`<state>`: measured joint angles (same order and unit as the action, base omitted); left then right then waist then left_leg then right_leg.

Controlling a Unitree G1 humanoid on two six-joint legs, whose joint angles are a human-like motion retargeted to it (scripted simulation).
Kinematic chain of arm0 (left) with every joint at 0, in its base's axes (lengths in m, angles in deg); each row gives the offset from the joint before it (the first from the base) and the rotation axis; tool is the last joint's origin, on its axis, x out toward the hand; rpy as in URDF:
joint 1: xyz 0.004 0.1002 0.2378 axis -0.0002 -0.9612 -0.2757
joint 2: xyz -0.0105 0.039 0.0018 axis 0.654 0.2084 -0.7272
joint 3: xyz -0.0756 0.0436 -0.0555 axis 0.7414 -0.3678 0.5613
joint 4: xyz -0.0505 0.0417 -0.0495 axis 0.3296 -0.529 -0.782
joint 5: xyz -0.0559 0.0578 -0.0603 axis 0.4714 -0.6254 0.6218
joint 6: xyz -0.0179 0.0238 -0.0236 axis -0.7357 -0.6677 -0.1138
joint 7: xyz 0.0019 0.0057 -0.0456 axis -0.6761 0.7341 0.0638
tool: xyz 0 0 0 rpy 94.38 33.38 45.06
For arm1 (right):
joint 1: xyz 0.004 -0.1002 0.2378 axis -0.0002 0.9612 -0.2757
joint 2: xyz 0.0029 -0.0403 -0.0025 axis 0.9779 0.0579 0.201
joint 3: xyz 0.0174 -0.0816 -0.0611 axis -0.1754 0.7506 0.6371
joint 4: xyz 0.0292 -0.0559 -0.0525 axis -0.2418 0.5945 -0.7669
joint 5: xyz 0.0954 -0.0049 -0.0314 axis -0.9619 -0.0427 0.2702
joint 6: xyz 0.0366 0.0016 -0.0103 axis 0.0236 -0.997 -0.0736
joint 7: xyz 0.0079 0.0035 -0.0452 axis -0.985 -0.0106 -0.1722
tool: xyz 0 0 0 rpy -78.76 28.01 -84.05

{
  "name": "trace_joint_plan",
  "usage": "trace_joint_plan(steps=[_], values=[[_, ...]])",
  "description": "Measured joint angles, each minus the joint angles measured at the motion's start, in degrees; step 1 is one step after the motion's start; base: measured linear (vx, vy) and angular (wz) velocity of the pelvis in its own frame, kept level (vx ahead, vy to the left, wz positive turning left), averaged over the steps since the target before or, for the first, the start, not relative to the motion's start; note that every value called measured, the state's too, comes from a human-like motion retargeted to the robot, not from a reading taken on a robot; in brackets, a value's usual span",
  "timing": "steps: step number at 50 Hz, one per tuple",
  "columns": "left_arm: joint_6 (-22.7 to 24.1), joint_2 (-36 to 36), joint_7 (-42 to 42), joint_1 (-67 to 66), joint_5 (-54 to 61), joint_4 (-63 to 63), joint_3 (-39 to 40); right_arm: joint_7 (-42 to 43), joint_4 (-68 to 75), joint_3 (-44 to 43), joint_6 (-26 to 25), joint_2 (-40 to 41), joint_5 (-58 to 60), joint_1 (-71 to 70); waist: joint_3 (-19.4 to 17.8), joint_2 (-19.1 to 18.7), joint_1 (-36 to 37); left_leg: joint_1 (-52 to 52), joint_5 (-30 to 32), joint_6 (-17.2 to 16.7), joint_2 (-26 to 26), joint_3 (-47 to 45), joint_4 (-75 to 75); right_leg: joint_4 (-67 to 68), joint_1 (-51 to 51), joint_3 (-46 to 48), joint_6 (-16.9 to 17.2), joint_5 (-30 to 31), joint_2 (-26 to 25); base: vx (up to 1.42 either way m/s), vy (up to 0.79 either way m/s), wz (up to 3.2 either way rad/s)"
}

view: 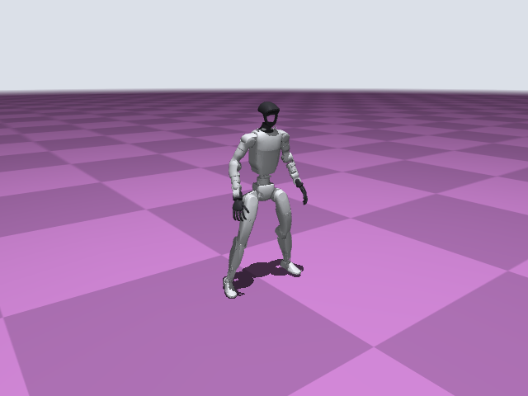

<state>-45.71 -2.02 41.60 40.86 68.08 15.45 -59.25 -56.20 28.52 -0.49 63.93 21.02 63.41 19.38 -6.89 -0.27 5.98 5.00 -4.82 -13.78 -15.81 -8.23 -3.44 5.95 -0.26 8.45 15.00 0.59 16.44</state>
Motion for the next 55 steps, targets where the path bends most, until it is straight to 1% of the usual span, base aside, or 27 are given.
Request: trace_joint_plan(steps=[5,10,13,20,25,28,30,32,33,34,35,37,38,40,42,44,47,48,50,52,53,55], values=[[1.07,2.44,-1.96,-0.67,3.91,9.34,-0.13,2.94,-6.25,-0.74,1.28,-1.73,-2.82,1.02,-2.01,0.34,-0.28,-1.28,0.72,0.59,0.40,0.31,0.45,-0.41,0.91,0.59,0.00,0.56,0.36,0.00,0.00,0.00],[1.72,4.64,-2.07,-1.34,6.86,16.30,-0.07,2.56,-10.59,-1.72,1.11,-2.80,-2.49,2.22,-4.62,0.29,-0.11,-1.16,0.84,0.60,0.22,0.14,0.69,0.41,1.47,0.35,0.00,0.49,0.22,0.00,0.00,0.00],[2.02,5.59,-2.36,-2.22,8.06,19.23,0.80,2.82,-13.12,-2.23,1.09,-3.09,-2.06,3.10,-6.94,0.28,-0.04,-0.62,0.74,0.15,-0.15,-0.13,0.65,0.76,1.36,-0.02,0.00,0.34,-0.16,0.00,0.00,0.00],[2.55,7.26,-3.47,-4.47,8.83,21.71,2.34,7.23,-18.52,-4.79,1.15,-3.07,-3.06,6.70,-14.09,0.17,0.05,-1.59,0.94,-0.60,-0.94,-0.29,0.40,0.37,2.38,-0.41,0.00,0.95,-1.07,-0.03,-0.01,-0.02],[3.43,12.05,-2.85,-7.95,9.21,26.33,2.61,10.28,-25.15,-5.85,1.35,-5.26,-1.55,10.65,-21.57,0.11,0.00,-5.18,2.36,-1.11,-1.79,-0.18,1.56,-0.67,6.29,-0.88,0.00,2.83,-2.37,-0.14,-0.03,-0.06],[3.68,13.98,-3.62,-12.09,13.14,29.40,3.41,10.61,-28.30,-6.10,1.07,-7.44,1.51,13.62,-22.78,1.24,-0.89,-12.62,4.10,-0.14,-0.56,0.46,1.74,-0.14,14.22,-2.03,0.00,4.50,-1.43,-0.21,0.03,0.03],[3.87,14.68,-5.58,-14.59,16.16,31.75,4.35,12.10,-30.26,-6.76,0.56,-8.67,3.96,15.38,-22.90,1.95,-1.92,-19.71,5.50,0.81,0.50,1.43,0.84,1.28,21.33,-2.81,0.00,5.35,-0.51,-0.26,0.04,0.33],[5.03,14.94,-8.82,-17.09,18.23,35.64,6.55,14.25,-33.53,-9.16,0.81,-8.87,5.64,17.46,-22.90,2.05,-4.16,-33.32,3.44,1.22,1.12,4.48,-8.81,6.30,31.10,-2.60,0.00,3.97,0.78,-0.31,0.03,0.86],[5.53,14.93,-11.57,-17.26,20.84,37.76,7.36,16.13,-34.76,-10.22,0.28,-9.06,6.29,17.56,-22.90,1.98,-5.13,-38.73,4.74,1.55,2.27,5.92,-9.29,7.55,36.22,-2.94,0.00,4.43,1.69,-0.33,0.08,1.10],[6.51,14.44,-13.77,-18.71,20.95,40.22,8.80,18.40,-37.07,-12.27,1.12,-8.80,6.41,19.00,-22.90,0.98,-6.21,-46.58,2.59,1.18,2.59,7.86,-16.36,11.66,41.43,-2.79,0.00,2.65,2.49,-0.27,0.13,1.19],[7.74,13.71,-15.71,-20.80,19.81,42.83,10.56,20.87,-39.91,-14.81,2.65,-8.32,6.26,21.11,-22.90,-0.50,-7.34,-55.65,-1.28,0.48,2.48,10.04,-26.71,17.20,46.69,-2.38,0.00,-0.25,3.23,-0.18,0.17,1.26],[8.91,11.93,-19.81,-21.98,21.60,47.11,13.49,24.81,-43.59,-18.25,2.82,-8.12,6.79,20.94,-22.90,-1.12,-9.68,-66.84,-3.35,1.49,5.21,11.65,-34.83,26.46,57.76,-4.65,-0.80,-3.85,6.33,-0.16,0.14,1.14],[9.50,11.21,-20.75,-21.86,22.69,49.16,15.18,26.52,-45.49,-20.68,3.37,-8.21,6.32,20.52,-22.90,-2.04,-9.95,-72.30,-4.55,1.45,5.59,12.87,-39.17,31.31,63.04,-5.26,-1.35,-5.90,6.80,-0.13,0.04,0.72],[10.11,9.84,-21.83,-20.83,24.90,52.45,18.09,28.66,-48.62,-24.39,3.93,-8.17,5.57,18.26,-22.90,-3.15,-10.29,-81.60,-7.23,1.96,6.19,15.09,-48.49,41.41,72.17,-7.00,-2.64,-10.62,7.42,-0.04,0.00,0.33],[8.48,8.21,-22.41,-16.86,25.77,54.27,18.29,28.64,-52.36,-26.55,3.03,-10.17,5.26,15.96,-22.90,-4.73,-10.54,-88.51,-10.35,4.15,7.06,16.80,-58.10,51.49,79.10,-9.36,-4.83,-15.98,8.09,0.11,-0.01,0.19],[7.42,8.34,-23.45,-10.64,27.49,54.51,17.48,31.37,-53.56,-26.47,2.31,-11.20,3.99,10.60,-22.90,-5.16,-10.28,-91.79,-14.24,6.35,7.38,17.94,-66.62,60.30,82.51,-11.38,-6.42,-21.20,8.59,0.25,-0.03,-0.03],[5.63,11.81,-24.81,2.26,33.28,52.05,13.48,35.44,-51.17,-21.83,2.33,-14.42,0.32,-1.48,-22.90,-4.37,-9.20,-90.38,-20.52,8.81,6.35,18.66,-76.68,70.54,81.56,-13.52,-8.23,-28.25,8.97,0.44,-0.07,-0.24],[4.97,13.08,-26.23,7.36,35.86,51.17,10.88,35.41,-49.63,-18.91,1.93,-16.11,-1.05,-6.65,-22.90,-4.05,-9.24,-88.31,-22.24,9.44,5.97,18.57,-78.67,72.73,79.71,-13.92,-8.95,-30.26,9.34,0.58,-0.09,-0.10],[5.12,16.77,-29.48,16.64,40.94,52.90,5.61,34.05,-49.68,-13.11,1.79,-20.16,-4.99,-15.82,-22.42,-3.41,-9.50,-82.44,-25.06,10.19,5.15,17.97,-80.33,74.92,74.15,-13.89,-10.02,-33.55,10.39,0.70,-0.11,-0.01],[7.30,22.74,-30.20,24.00,44.03,59.45,1.78,31.53,-55.43,-9.08,3.27,-24.71,-9.65,-21.46,-19.49,-2.50,-9.26,-74.16,-26.57,9.92,3.88,16.36,-77.36,72.71,66.09,-11.97,-10.23,-34.86,11.57,0.90,-0.15,-0.02],[8.26,26.22,-28.48,27.21,44.21,63.43,0.90,28.61,-60.56,-8.99,4.48,-27.67,-11.77,-22.28,-17.73,-2.10,-8.74,-68.84,-26.92,9.60,3.06,15.15,-74.31,70.13,60.93,-10.38,-10.04,-34.79,12.02,1.10,-0.18,-0.22],[9.63,32.73,-23.56,31.64,42.37,70.61,1.36,21.43,-72.30,-14.19,6.78,-31.70,-15.37,-18.62,-15.24,-1.01,-6.57,-52.67,-26.23,7.75,0.84,11.37,-63.73,60.93,45.59,-6.02,-9.10,-32.56,11.89,1.35,-0.20,-0.46]])
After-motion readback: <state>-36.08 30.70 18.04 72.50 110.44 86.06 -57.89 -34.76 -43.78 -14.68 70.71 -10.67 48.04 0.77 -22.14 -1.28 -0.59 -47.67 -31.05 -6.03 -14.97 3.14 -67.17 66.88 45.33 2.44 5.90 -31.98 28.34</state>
